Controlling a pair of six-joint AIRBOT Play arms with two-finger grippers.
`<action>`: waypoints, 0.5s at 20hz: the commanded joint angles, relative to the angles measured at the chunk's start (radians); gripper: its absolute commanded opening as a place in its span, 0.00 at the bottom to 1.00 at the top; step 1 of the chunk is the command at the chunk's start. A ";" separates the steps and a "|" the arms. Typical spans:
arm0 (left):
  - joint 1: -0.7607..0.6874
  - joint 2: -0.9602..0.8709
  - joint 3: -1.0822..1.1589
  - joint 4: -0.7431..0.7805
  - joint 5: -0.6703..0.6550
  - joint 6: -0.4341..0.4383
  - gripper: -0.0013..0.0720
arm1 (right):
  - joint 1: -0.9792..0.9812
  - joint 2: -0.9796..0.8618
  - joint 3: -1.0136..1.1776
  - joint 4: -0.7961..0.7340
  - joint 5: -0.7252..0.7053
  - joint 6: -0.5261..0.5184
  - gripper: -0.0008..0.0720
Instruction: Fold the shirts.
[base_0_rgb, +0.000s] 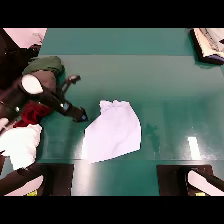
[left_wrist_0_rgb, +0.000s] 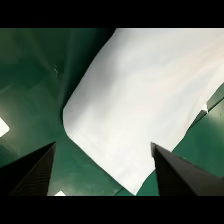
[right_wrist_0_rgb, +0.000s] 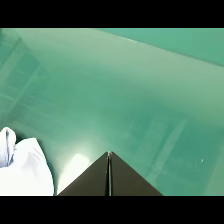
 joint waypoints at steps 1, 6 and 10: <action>0.005 0.018 -0.209 -0.156 0.251 0.145 0.98 | 0.001 -0.022 0.001 0.002 0.018 0.001 0.03; -0.127 -0.074 -0.228 -0.211 0.401 0.200 0.98 | 0.001 -0.060 0.001 0.002 0.055 0.001 0.03; -0.143 -0.101 -0.224 -0.233 0.431 0.179 0.21 | 0.001 -0.091 0.001 0.002 0.070 0.007 0.03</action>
